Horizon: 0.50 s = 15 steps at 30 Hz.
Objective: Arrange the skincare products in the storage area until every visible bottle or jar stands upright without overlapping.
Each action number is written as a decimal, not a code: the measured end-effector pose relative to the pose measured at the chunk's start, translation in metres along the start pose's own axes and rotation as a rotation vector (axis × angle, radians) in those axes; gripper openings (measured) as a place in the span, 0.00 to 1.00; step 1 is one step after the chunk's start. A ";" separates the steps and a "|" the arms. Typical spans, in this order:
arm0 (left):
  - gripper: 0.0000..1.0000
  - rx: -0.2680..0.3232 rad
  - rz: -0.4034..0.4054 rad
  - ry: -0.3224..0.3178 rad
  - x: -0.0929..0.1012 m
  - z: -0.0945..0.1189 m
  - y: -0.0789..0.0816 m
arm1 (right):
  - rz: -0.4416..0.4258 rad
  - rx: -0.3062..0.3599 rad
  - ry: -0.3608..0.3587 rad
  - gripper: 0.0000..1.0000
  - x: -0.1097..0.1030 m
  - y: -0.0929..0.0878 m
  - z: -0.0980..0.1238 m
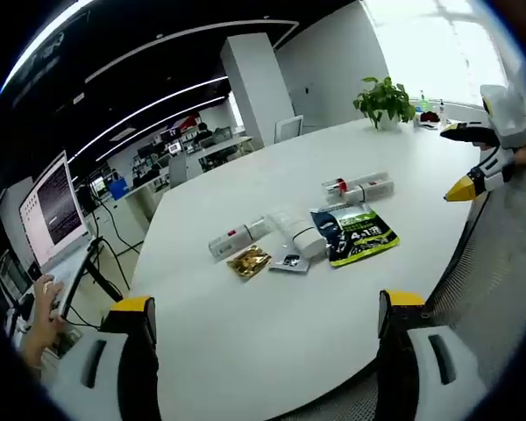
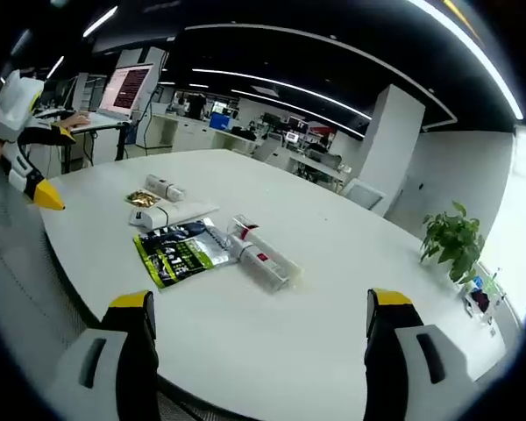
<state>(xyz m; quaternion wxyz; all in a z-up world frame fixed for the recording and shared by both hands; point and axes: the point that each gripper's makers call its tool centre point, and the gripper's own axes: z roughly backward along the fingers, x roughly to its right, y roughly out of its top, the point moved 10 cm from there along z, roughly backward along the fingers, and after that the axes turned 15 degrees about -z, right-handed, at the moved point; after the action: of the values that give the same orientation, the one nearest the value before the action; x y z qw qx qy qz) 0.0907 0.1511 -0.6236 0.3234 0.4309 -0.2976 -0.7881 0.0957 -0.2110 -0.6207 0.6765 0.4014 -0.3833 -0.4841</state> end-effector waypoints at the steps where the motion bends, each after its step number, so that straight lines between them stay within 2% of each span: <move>1: 0.99 -0.003 -0.001 0.002 0.000 0.001 0.000 | -0.001 -0.003 0.002 1.00 0.000 0.000 0.000; 6: 0.99 -0.003 -0.001 0.022 -0.002 0.001 -0.001 | -0.003 -0.010 0.019 1.00 -0.001 -0.001 -0.001; 15: 0.99 0.002 0.000 0.012 0.002 0.003 0.004 | 0.006 -0.022 0.012 1.00 -0.001 -0.002 -0.001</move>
<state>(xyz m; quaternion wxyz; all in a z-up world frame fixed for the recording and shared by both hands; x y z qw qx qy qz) 0.0880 0.1475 -0.6201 0.3248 0.4361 -0.2963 -0.7852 0.0963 -0.2103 -0.6229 0.6846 0.3954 -0.3751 -0.4840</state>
